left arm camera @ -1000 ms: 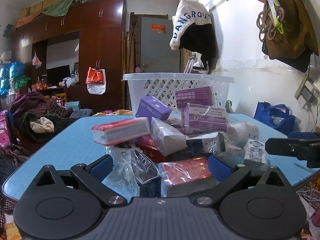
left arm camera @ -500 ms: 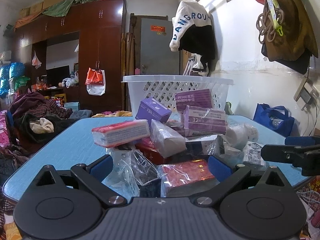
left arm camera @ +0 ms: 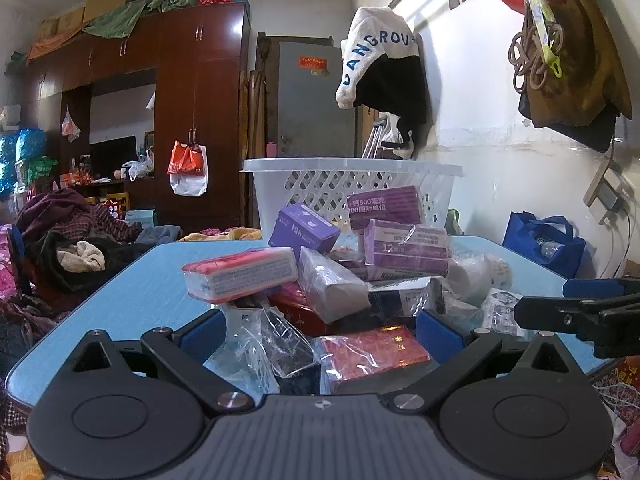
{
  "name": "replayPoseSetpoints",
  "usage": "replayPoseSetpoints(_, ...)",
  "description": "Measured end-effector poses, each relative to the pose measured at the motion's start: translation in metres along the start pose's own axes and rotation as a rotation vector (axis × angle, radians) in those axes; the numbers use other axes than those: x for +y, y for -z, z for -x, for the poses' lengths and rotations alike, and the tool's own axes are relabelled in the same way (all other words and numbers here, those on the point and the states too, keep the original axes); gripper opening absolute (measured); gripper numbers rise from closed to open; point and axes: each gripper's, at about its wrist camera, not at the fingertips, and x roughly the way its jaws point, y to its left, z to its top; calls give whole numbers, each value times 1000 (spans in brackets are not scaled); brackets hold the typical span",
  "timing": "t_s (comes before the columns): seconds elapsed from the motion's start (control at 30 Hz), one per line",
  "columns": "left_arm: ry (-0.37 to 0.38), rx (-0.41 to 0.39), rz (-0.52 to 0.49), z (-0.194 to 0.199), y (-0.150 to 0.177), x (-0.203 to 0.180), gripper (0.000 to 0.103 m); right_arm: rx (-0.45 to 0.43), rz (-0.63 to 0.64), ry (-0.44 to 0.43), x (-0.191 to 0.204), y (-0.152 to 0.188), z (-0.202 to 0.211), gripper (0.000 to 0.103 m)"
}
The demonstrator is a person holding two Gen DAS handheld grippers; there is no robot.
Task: Organize objects
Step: 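Move both tools toward the pile of packages on the table, then grasp the red-and-white tissue pack with left tool while right tool grasps the white-blue carton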
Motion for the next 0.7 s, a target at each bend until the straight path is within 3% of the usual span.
replayPoseSetpoints(0.23,30,-35,-19,5,-5,7,100,-24,-2,-9,0,1,2,103)
replayPoseSetpoints(0.33,10,-56,-40,10,-6,19,97,-62,8,-4,3,5,6,103)
replayPoseSetpoints(0.47,26,-18,1,12,-1,44,83,-53,42,-15,11,7,2,103)
replayPoseSetpoints(0.7,68,0,-15,6,5,44,82,-44,56,-4,12,9,-3,103)
